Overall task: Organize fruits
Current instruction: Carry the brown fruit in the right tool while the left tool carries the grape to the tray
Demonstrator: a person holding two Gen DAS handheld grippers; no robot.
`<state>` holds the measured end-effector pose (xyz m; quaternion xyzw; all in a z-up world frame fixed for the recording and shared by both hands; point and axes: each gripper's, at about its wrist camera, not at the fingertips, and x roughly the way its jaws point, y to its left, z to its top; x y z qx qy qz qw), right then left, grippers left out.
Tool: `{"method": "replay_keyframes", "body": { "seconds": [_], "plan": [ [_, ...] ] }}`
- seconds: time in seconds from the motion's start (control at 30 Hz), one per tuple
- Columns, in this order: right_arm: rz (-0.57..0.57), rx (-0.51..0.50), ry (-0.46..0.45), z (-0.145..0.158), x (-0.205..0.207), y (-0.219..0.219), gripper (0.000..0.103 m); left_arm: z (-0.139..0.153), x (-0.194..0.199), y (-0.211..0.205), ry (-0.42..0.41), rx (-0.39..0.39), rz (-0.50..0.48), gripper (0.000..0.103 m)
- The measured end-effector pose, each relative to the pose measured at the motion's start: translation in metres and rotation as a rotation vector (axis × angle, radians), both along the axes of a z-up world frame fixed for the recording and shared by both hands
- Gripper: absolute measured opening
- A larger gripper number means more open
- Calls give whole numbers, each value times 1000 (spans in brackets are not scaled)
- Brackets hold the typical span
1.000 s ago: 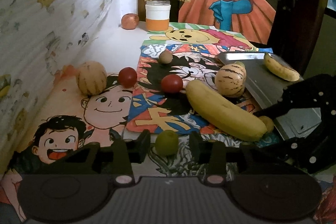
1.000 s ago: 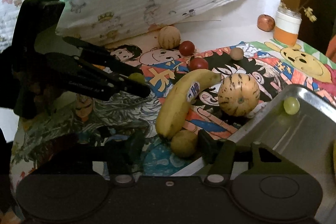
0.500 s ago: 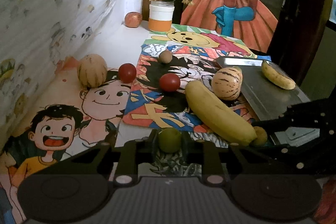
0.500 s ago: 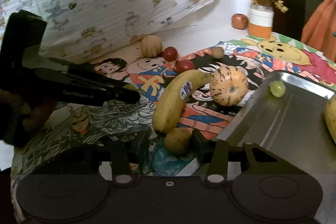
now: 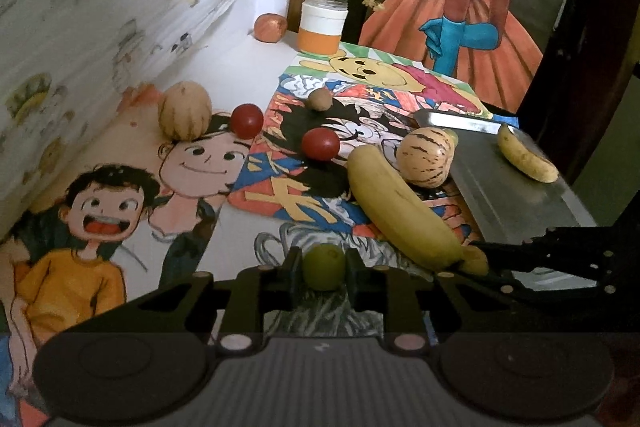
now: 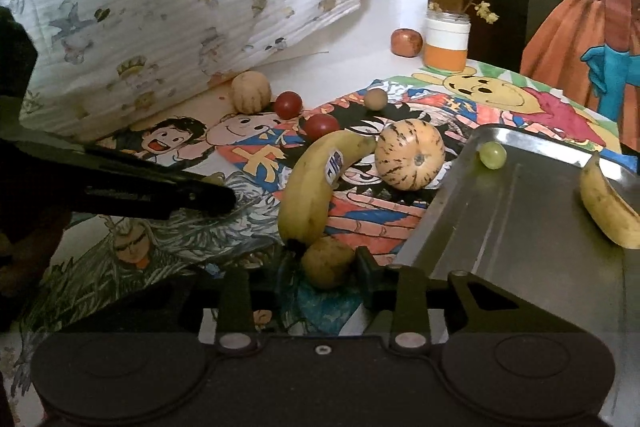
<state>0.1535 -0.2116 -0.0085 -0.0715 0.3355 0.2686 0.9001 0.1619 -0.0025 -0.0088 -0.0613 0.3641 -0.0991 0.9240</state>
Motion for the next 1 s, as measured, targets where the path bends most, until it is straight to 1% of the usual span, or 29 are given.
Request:
{"method": "replay_keyframes", "body": {
  "seconds": [0.17,0.4,0.7,0.83,0.93,1.0],
  "plan": [
    [-13,7,-2,-1,-2,0,31,-1,-9,2,2,-27,36,25],
    [-16,17,-9,-2,-3,1,31,-1,-12,-1,3,-26,57,25],
    [-60,95,-35,3,-15,-12,31,2,-19,-3,30,-32,81,25],
    [-77,120,-51,8,-20,-17,31,4,-20,-2,51,-55,89,25],
    [-104,144,-72,15,-25,-25,31,8,-18,-3,57,-75,81,25],
    [-128,156,-86,20,-28,-33,31,13,-17,-8,42,-66,62,25]
  ]
}}
